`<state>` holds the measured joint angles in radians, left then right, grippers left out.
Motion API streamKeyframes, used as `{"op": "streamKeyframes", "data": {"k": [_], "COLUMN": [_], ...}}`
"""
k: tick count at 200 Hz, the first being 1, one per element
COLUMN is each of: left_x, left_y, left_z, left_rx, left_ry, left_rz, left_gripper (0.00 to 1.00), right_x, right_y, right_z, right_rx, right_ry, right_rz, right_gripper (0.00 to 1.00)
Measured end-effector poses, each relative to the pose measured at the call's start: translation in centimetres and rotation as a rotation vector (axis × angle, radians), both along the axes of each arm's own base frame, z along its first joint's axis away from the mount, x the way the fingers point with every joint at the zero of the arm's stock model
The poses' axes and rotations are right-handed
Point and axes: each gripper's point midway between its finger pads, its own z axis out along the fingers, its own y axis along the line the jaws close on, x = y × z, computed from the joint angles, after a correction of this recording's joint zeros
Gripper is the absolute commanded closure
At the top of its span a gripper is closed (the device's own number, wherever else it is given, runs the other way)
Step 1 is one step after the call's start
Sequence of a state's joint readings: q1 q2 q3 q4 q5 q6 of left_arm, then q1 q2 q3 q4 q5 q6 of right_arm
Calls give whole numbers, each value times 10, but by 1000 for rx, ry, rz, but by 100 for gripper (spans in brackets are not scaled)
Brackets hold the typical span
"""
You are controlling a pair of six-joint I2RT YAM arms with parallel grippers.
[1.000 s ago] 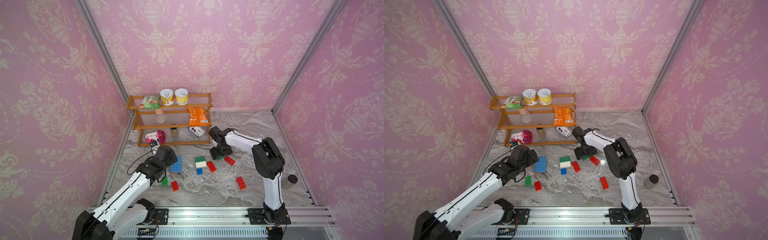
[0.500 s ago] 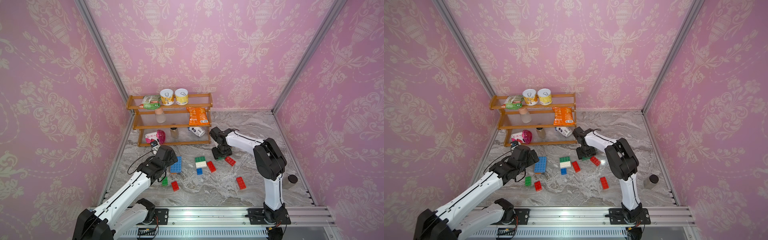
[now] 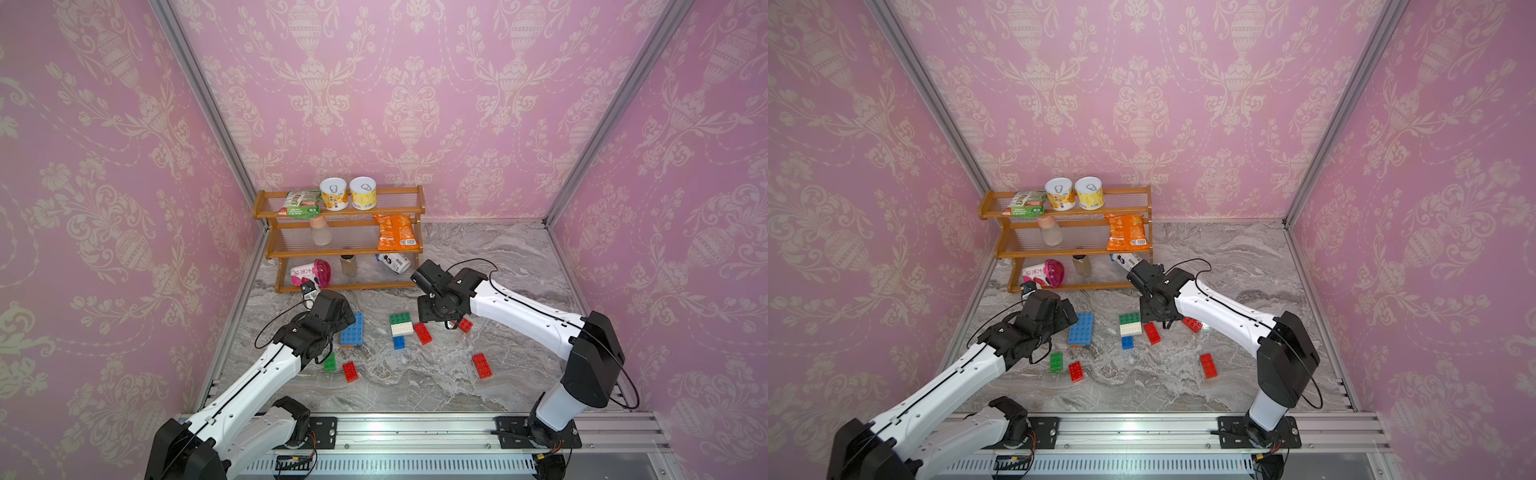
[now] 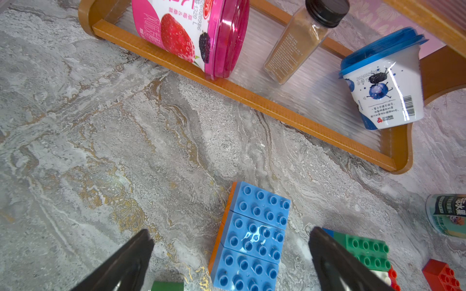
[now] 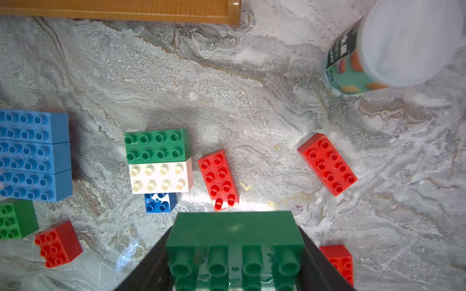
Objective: Assemble a rectangle with lego
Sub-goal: Assemble the lego brick with the lego brick.
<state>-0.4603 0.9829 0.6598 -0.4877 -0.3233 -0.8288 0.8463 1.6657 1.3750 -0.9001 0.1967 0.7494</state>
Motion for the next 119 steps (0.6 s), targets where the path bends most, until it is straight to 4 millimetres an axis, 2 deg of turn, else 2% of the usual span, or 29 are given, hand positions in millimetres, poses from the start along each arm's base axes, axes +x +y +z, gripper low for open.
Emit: {"op": "streamKeyframes", "data": {"k": [20, 50, 76, 119], "left_x": [0, 0, 0, 0], "left_y": [0, 2, 3, 3], "left_z": [3, 9, 9, 9], "left_rx": [-5, -7, -4, -4], "left_ry": [-12, -33, -36, -36], "left_rz": [1, 7, 10, 10], "left_gripper": [1, 1, 1, 1], "right_x": [-24, -40, -41, -36], "right_y": [19, 45, 60, 68], "right_z": [-10, -27, -44, -61], "right_rx": [5, 19, 35, 33], "right_ry": [21, 39, 52, 58], "right_rz": [6, 4, -13, -27], "right_gripper": [61, 61, 60, 59]}}
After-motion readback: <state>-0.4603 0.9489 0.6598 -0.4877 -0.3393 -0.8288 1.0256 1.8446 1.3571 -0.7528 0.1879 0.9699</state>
